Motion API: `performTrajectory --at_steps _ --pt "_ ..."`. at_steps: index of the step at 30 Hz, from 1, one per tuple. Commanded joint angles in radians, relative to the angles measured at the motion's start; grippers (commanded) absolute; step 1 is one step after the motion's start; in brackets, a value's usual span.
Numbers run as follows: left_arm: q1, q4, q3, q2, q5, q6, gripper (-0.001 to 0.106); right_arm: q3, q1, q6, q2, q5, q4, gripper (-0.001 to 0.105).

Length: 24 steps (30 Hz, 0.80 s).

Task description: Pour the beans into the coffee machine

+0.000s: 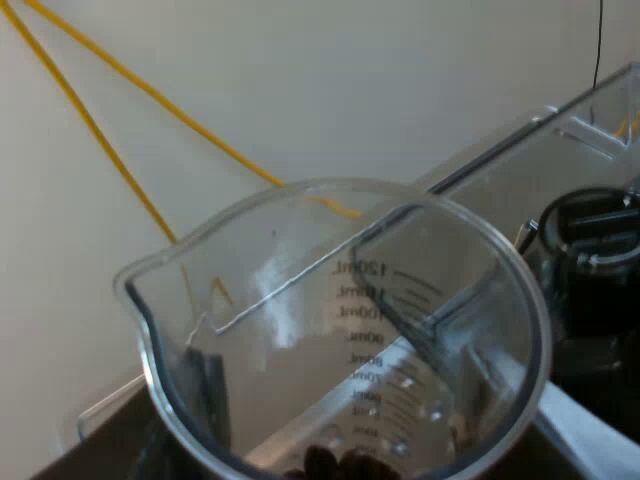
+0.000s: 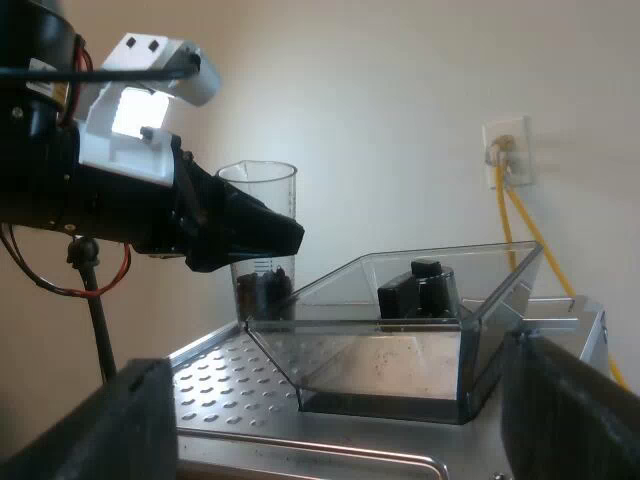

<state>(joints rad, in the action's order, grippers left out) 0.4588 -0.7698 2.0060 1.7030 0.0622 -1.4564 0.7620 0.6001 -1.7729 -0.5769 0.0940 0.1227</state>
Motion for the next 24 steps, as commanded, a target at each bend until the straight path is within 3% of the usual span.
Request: performTrajectory --at_steps 1,5,11,12,14,15,24 --pt "0.003 0.031 0.009 -0.01 0.042 0.095 0.047 0.012 0.0 -0.006 0.009 0.0 0.014 0.068" --pt "0.019 0.044 0.009 -0.01 0.081 0.21 0.047 0.012 0.0 -0.006 0.009 0.0 0.014 0.068" --pt "0.034 0.055 0.009 -0.01 0.083 0.316 0.047 0.012 0.0 -0.006 0.009 0.0 0.014 0.068" --pt "0.054 0.074 0.009 -0.01 0.086 0.418 0.047 0.012 0.0 -0.006 0.009 0.0 0.014 0.068" --pt "0.066 0.082 0.009 -0.01 0.122 0.504 0.047 0.012 0.0 -0.003 0.009 0.0 0.014 0.068" --pt "0.076 0.089 0.009 -0.006 0.145 0.586 0.047 0.012 0.0 -0.003 0.009 0.0 0.014 0.068" --pt "0.114 0.096 0.009 0.005 0.152 0.888 0.047 0.012 0.0 -0.003 0.009 0.0 0.014 0.068"
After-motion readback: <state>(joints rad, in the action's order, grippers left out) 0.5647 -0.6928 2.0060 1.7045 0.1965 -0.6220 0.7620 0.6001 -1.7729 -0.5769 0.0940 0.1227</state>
